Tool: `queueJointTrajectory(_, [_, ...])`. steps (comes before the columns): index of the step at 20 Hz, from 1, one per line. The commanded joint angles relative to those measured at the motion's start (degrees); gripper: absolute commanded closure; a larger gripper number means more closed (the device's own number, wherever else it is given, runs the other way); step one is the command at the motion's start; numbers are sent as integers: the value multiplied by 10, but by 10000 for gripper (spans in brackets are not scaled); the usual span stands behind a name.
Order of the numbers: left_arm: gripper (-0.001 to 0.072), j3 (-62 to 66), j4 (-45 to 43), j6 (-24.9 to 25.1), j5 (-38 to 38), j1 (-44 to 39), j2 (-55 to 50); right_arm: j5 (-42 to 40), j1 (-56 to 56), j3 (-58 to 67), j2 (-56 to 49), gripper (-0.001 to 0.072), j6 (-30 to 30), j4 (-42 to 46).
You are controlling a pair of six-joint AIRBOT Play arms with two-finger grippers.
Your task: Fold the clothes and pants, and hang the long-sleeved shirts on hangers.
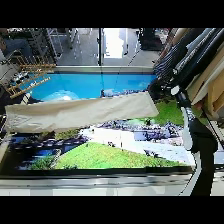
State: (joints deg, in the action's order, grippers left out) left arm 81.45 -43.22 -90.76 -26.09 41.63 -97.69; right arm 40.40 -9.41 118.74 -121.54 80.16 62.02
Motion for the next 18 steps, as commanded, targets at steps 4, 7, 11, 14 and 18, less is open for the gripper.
queueJointTrajectory(4, [14, 0, -86, 37, -289, 73, 9, 278, -75, -86, 47, 93, 64, -45])
queueJointTrajectory(7, [14, -1, -151, 2, -369, 84, 1, 313, -97, -149, 48, 92, 69, -99])
queueJointTrajectory(11, [14, -1, -155, -37, -345, 66, -15, 300, -98, -190, 47, 81, 94, -137])
queueJointTrajectory(14, [14, -1, -155, -41, -329, 35, -37, 282, -93, -201, 47, 84, 98, -137])
queueJointTrajectory(18, [31, -1, -152, -71, -288, 1, -73, 197, -59, -204, 40, 146, 104, -138])
